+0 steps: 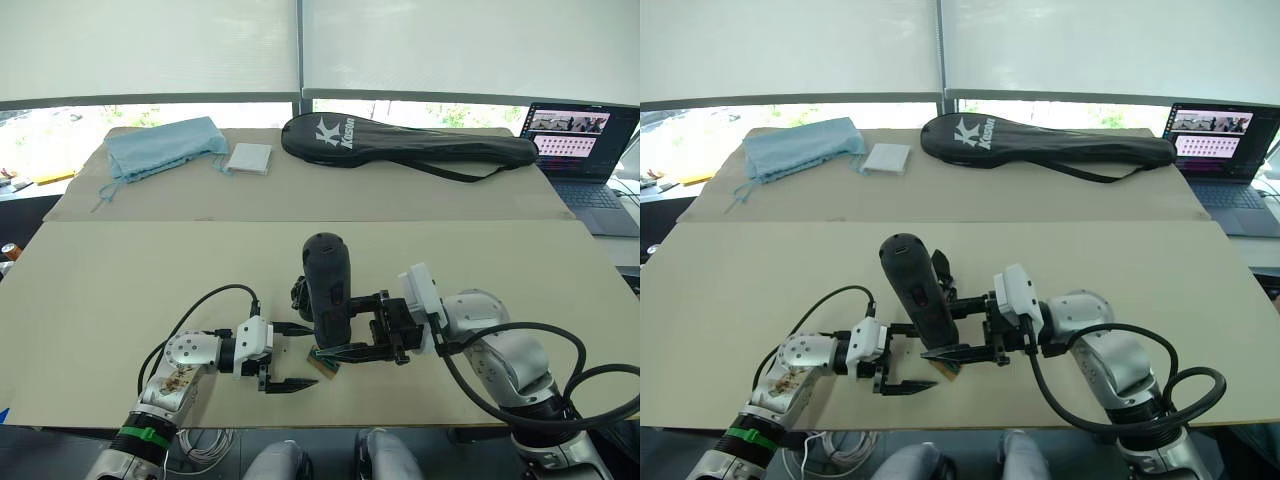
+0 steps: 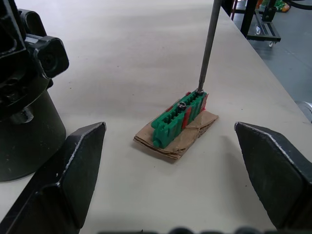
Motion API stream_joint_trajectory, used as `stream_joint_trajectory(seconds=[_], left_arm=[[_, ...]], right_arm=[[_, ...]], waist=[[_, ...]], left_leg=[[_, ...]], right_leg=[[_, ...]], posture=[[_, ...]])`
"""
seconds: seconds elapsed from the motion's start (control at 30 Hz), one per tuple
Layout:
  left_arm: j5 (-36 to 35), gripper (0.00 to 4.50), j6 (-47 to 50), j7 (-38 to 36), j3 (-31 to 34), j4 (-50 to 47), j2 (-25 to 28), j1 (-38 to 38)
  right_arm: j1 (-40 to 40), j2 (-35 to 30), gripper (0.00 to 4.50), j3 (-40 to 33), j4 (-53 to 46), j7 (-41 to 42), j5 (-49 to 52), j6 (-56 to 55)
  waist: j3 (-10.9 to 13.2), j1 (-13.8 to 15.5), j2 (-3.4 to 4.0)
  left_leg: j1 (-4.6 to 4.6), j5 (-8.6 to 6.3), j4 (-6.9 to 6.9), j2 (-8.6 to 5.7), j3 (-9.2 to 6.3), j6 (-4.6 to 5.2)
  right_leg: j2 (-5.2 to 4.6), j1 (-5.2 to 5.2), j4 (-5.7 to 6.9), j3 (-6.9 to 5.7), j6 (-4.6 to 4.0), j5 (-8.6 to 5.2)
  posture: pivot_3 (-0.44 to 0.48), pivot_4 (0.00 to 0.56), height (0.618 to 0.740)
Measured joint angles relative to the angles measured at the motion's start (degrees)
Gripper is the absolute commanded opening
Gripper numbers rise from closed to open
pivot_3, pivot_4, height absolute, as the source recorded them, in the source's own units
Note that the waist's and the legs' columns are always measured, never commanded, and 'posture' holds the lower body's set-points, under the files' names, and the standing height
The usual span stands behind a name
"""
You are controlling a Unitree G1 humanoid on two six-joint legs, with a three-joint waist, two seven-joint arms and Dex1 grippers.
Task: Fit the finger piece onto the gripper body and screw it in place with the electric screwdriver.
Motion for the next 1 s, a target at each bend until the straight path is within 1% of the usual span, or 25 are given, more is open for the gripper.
stream_joint_trajectory(seconds=[0.33, 0.63, 0.7, 0.87, 1.0], left_arm=[[-2.21, 4.5, 0.01, -0.59, 1.28, -0.08, 0.01, 0.91], [-5.86, 4.5, 0.0, -4.37, 2.72, -1.81, 2.08, 3.56], [-6.31, 4.5, 0.37, -4.61, 3.11, -3.2, 2.86, 4.35], [-10.07, 4.5, 3.82, -4.0, 5.53, -9.5, 5.09, 6.32], [-13.31, 4.5, 7.62, -2.46, 8.83, -13.9, 6.68, 7.81]], right_arm=[[-2.5, 0.29, 1.94, -0.01, -1.23, -0.69, 3.01, 1.36], [-4.0, -0.13, 1.94, -0.86, -2.87, -1.58, 5.46, 2.71], [-4.02, -0.65, 1.94, -1.44, -3.94, -1.84, 6.23, 3.31], [-4.59, -1.82, 1.94, -3.84, -6.26, -2.78, 10.04, 5.03], [-6.52, -2.64, 1.94, -5.98, -6.78, -3.85, 12.62, 6.41]], waist=[[0.0, -0.19, 0.0], [0.03, -0.3, -0.03], [0.08, -0.24, -0.09], [0.14, -0.17, -0.16], [0.17, -0.17, -0.17]], left_leg=[[-0.01, 0.0, -0.06, 0.02, 0.0, 0.0], [-0.04, 0.0, -0.06, 0.04, 0.0, -0.01], [-0.07, 0.0, -0.05, 0.04, 0.0, -0.01], [-0.09, -0.01, -0.05, 0.04, 0.0, 0.0], [-0.08, -0.01, -0.07, 0.04, 0.0, 0.0]], right_leg=[[0.01, -0.04, -0.02, 0.0, 0.0, 0.0], [0.02, -0.08, -0.03, -0.01, -0.01, 0.0], [0.02, -0.09, -0.04, -0.01, -0.01, 0.0], [0.02, -0.09, -0.08, -0.01, -0.01, 0.0], [0.02, -0.08, -0.09, -0.01, -0.01, 0.0]], posture=[[0.0, 0.15, 0.74], [0.0, 0.15, 0.74], [0.0, 0.15, 0.74], [0.0, 0.15, 0.74], [0.0, 0.15, 0.74]])
